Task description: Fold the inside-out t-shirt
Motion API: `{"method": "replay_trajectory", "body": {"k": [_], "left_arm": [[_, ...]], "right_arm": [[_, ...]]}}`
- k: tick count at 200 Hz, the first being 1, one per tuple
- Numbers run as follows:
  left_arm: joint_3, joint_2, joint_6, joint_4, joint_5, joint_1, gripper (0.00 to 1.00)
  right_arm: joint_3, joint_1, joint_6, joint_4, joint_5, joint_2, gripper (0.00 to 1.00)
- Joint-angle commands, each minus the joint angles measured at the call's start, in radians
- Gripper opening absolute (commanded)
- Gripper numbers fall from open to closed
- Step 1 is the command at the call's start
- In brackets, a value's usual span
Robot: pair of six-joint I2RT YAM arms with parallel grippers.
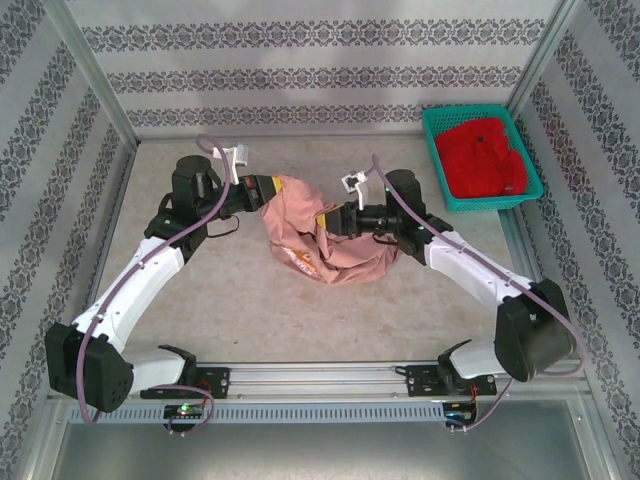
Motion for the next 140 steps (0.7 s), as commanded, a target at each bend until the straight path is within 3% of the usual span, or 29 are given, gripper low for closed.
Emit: {"method": "replay_trajectory", "body": {"k": [1, 18, 38, 57, 73, 101, 140], "left_arm": [[-0.001, -0.014, 0.001, 0.055, 0.031, 0.003, 0.00], [-0.004, -0.019, 0.002, 0.052, 0.028, 0.003, 0.00], [0.000, -0.033, 0.051, -0.022, -0.056, 0.004, 0.00], [0.006, -0.038, 0.137, -0.184, -0.284, 0.003, 0.03], [-0.012, -0.027, 0.201, -0.237, -0.395, 0.002, 0.14], [-0.038, -0.032, 0.271, -0.231, -0.418, -0.012, 0.41], [-0.123, -0.167, 0.398, -0.129, -0.402, -0.170, 0.59]], "right_arm": [[0.054, 0.020, 0.018, 0.082, -0.009, 0.028, 0.20], [0.061, 0.020, 0.017, 0.078, -0.005, 0.040, 0.00], [0.083, -0.028, 0.029, 0.048, -0.034, -0.012, 0.00], [0.089, -0.105, 0.083, 0.039, -0.061, -0.128, 0.00], [0.092, -0.127, 0.123, 0.033, -0.078, -0.191, 0.00], [0.091, -0.111, 0.206, 0.048, -0.097, -0.187, 0.00], [0.107, -0.113, 0.273, 0.037, -0.073, -0.154, 0.00]]}}
